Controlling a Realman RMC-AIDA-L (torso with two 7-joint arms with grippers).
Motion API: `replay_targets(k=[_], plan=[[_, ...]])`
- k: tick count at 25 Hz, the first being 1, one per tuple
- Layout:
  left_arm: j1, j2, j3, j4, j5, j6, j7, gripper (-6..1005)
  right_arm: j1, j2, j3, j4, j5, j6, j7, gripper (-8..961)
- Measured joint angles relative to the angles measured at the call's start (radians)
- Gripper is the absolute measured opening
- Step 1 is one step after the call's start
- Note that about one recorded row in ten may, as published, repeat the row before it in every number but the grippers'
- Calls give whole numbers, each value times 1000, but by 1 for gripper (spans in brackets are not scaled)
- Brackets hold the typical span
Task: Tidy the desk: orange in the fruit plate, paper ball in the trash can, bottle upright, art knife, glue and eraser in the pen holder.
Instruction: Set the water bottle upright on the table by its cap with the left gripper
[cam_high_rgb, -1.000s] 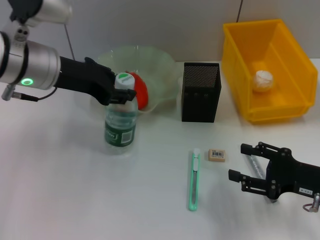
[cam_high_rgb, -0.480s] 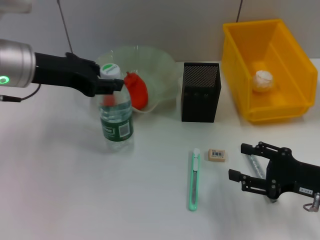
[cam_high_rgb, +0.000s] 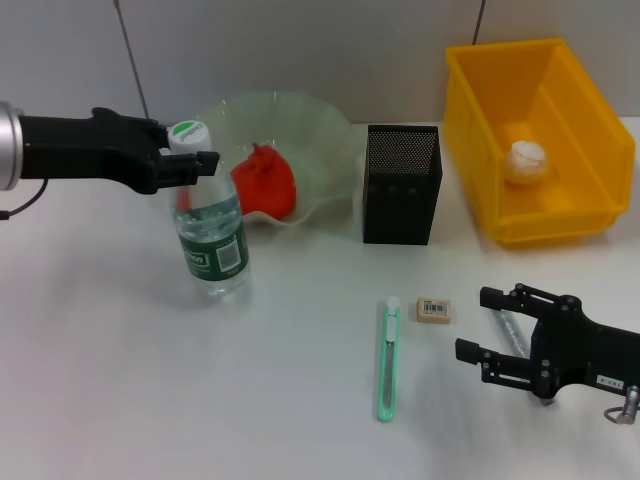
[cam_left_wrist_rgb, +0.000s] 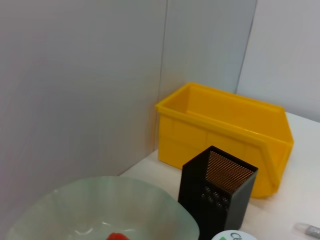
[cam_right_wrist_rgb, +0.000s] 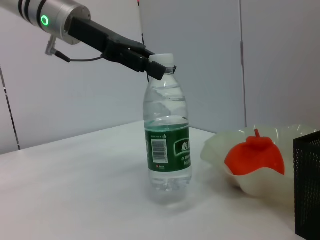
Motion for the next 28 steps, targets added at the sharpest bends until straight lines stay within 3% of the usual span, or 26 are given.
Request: replay_targets(k=[9, 10, 28], plan=[[43, -9, -11, -6, -40, -49, 60, 444, 4, 3, 0, 1, 0, 0, -4, 771], [52, -11, -16, -46, -62, -89, 94, 444, 6, 3, 0, 2, 0, 0, -4, 771], [66, -10, -20, -135, -124, -177, 212, 444, 10, 3, 0, 3, 1, 0, -5, 771]])
